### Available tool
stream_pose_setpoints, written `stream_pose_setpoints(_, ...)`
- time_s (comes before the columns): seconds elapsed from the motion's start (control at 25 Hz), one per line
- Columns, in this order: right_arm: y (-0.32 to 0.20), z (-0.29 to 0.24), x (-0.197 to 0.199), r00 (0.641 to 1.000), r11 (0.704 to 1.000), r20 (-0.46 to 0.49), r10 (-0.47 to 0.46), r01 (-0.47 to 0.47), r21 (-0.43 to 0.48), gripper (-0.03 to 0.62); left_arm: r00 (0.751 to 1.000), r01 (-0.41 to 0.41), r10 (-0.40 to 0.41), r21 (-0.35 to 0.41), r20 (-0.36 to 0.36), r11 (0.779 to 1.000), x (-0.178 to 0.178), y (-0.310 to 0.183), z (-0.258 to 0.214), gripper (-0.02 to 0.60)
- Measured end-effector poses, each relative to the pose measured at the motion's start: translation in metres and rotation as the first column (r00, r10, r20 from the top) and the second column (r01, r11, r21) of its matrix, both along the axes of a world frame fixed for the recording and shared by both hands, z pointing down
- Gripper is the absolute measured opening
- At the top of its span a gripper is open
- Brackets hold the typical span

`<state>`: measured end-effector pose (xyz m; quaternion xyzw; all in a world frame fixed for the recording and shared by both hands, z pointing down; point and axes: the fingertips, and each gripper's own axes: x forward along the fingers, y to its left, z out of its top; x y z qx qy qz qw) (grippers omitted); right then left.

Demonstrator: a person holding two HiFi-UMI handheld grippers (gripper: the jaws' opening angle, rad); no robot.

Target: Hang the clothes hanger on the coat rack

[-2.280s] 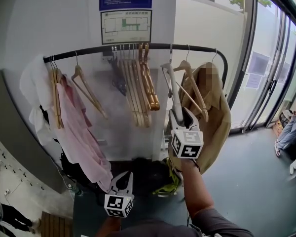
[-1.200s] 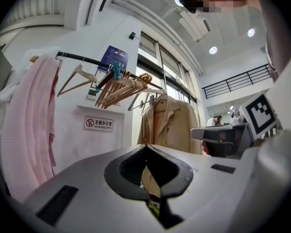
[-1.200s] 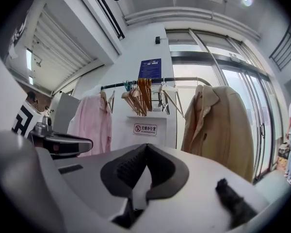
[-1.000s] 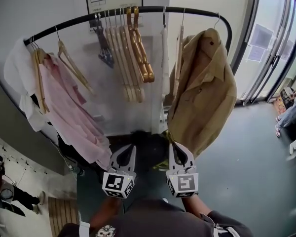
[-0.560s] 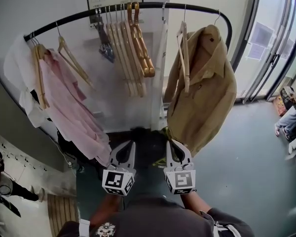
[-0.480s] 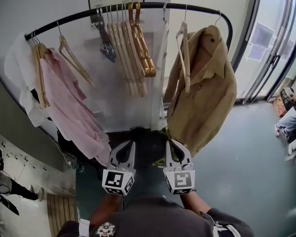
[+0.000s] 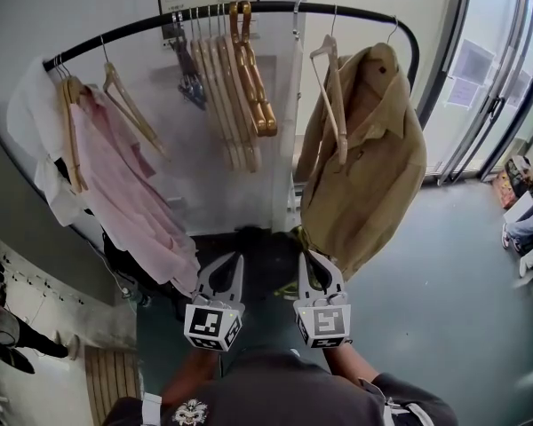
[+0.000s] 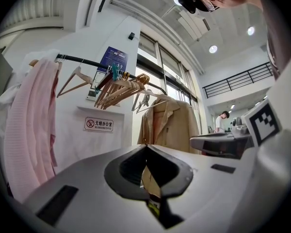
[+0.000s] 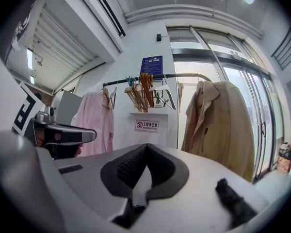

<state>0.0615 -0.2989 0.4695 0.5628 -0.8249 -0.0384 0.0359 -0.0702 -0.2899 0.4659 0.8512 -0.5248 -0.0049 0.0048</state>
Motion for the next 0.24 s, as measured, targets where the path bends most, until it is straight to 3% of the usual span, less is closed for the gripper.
stream_pose_setpoints(0.24, -0.0023, -0.0003, 0.0029, 1.000, 1.000, -0.003, 0.004, -0.004, 0.002, 0.014, 1.000, 0.006, -0.006, 0.006, 0.002, 1.000, 0.0005, -0.0009, -0.0009, 0.009)
